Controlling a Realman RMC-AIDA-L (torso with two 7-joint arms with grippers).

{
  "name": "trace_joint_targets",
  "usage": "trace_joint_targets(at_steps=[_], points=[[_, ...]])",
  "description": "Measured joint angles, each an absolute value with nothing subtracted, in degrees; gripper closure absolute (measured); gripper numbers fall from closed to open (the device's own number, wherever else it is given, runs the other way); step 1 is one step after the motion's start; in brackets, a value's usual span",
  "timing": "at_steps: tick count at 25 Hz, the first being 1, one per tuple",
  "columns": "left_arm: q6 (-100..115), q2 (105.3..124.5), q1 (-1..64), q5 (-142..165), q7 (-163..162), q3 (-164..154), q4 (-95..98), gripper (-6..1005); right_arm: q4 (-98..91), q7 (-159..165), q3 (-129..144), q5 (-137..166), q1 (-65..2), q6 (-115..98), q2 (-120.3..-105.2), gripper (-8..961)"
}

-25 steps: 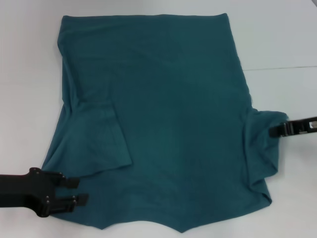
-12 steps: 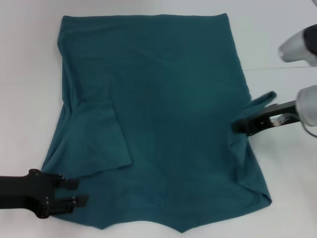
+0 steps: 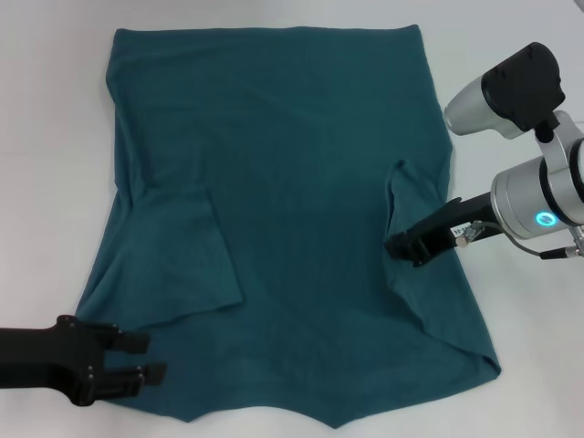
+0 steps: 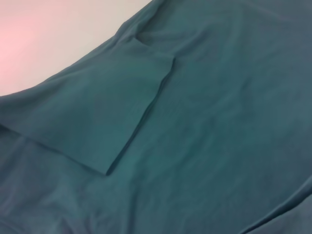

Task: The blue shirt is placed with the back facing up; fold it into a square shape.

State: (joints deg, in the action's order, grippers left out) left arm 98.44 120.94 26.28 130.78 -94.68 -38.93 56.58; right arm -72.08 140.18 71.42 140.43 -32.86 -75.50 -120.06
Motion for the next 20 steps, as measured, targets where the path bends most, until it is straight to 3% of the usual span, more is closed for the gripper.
trace_joint_targets(at_steps=[5, 10, 16, 18, 20], points=[[98.24, 120.94, 25.81, 130.78, -94.74, -38.63, 56.6, 475, -71.62, 141.81, 70.56, 140.44, -33.2, -75.48, -119.85, 933], [97.8, 120.94, 25.51, 130.78, -94.75, -38.44, 56.52, 473, -70.67, 141.51, 69.56, 139.35, -33.34, -75.39, -119.82, 809], [97.11, 120.9, 24.89, 130.78, -96.86, -37.6, 56.74, 471, -70.31, 141.39, 69.27, 139.04, -33.59, -75.35, -119.77, 598], [96.75, 120.66, 24.89, 130.78, -101.04, -36.78, 57.04, 471, -70.39, 141.41, 68.45, 139.05, -33.7, -75.56, -119.72, 350], [95.87, 120.4, 24.82, 130.97, -106.62, -36.36, 58.21, 470, -70.69, 141.51, 67.55, 139.1, -33.83, -75.95, -119.64, 321]])
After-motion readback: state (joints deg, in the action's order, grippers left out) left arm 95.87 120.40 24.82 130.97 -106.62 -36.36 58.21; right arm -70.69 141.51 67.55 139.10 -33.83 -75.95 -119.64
